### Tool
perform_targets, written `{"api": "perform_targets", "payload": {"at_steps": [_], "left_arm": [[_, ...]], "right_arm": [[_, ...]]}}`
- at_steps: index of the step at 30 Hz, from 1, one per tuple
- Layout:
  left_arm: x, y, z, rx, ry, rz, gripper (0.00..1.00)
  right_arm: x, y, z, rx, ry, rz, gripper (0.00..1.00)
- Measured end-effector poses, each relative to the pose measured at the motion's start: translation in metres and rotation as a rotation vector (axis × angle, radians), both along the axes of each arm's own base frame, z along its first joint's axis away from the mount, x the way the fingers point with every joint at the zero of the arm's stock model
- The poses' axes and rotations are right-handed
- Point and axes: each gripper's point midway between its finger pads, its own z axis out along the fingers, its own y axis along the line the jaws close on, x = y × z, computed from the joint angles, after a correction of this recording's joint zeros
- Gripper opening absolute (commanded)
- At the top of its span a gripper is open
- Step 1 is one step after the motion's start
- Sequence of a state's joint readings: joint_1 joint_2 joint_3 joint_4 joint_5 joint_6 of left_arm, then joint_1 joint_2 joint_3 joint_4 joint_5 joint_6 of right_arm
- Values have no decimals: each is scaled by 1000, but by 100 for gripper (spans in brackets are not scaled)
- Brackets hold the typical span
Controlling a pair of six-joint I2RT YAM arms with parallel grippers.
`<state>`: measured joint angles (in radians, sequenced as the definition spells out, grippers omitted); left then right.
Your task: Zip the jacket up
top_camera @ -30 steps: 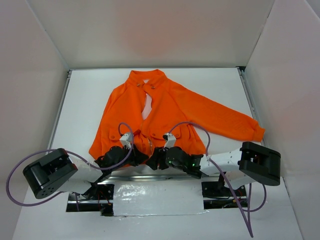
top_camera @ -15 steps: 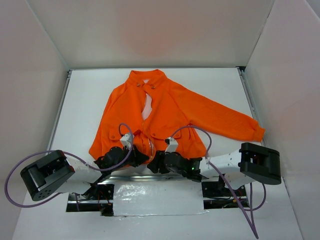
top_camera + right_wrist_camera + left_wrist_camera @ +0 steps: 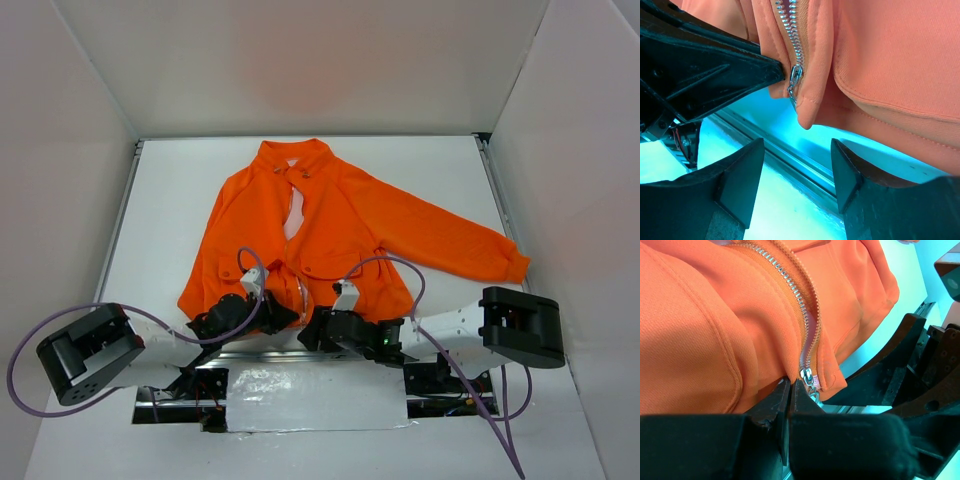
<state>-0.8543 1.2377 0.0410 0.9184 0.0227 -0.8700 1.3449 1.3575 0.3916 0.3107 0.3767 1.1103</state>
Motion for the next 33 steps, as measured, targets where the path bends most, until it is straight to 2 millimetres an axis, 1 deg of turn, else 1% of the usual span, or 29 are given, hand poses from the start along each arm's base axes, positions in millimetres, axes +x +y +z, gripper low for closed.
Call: {"api": "perform_targets", "payload": {"at_steps": [6,17,23,29,33], "left_arm": [[-1,-1,3,-7,-7,-5,0],[-4,-1,2,-1,-3,-11,0],[-4,-2,2,1,-5,-12,0],[-5,-2,2,2,-7,-10,0],[-6,-3,2,3,-7,-14,0]], "right_arm": [[-1,3,2,12,4,8,63],[-3,11,4,54,47,-9,63],[1,12,-1,67,78,-40,63],[7,15,6,130,97,-78,63],[10,17,4,147,104,-90,62]]}}
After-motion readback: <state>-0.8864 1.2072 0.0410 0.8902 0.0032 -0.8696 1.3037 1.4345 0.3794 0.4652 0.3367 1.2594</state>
